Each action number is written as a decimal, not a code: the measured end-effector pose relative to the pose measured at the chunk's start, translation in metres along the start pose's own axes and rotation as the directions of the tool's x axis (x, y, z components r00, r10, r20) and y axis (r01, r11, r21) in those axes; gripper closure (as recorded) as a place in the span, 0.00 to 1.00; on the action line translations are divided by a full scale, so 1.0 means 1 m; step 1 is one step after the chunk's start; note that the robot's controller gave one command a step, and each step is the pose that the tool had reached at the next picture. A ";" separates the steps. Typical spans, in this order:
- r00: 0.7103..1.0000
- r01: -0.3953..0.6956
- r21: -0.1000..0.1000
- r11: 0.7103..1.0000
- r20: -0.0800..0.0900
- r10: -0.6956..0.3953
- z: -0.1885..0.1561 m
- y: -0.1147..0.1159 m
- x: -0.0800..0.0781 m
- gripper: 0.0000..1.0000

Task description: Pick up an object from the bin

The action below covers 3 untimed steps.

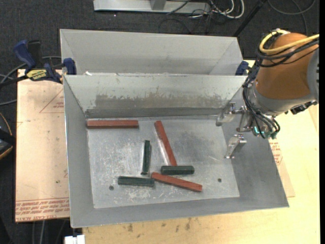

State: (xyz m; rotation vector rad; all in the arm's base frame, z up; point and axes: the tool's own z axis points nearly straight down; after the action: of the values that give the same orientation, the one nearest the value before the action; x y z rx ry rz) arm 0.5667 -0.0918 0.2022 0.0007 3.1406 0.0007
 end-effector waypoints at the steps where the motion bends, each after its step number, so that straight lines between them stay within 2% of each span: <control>1: 1.000 -0.028 0.002 1.000 0.006 0.028 0.125 0.063 0.033 1.00; 2: 1.000 -0.028 0.002 1.000 0.005 0.028 0.125 0.063 0.033 1.00; 3: 1.000 -0.031 0.000 1.000 0.002 0.031 0.005 0.084 0.015 1.00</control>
Offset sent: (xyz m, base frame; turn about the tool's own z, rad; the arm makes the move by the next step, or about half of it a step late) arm 0.0000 0.0000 0.0000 0.0000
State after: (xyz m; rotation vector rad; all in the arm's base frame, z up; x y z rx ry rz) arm 0.5516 -0.0075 0.1976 0.0494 3.1380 0.0014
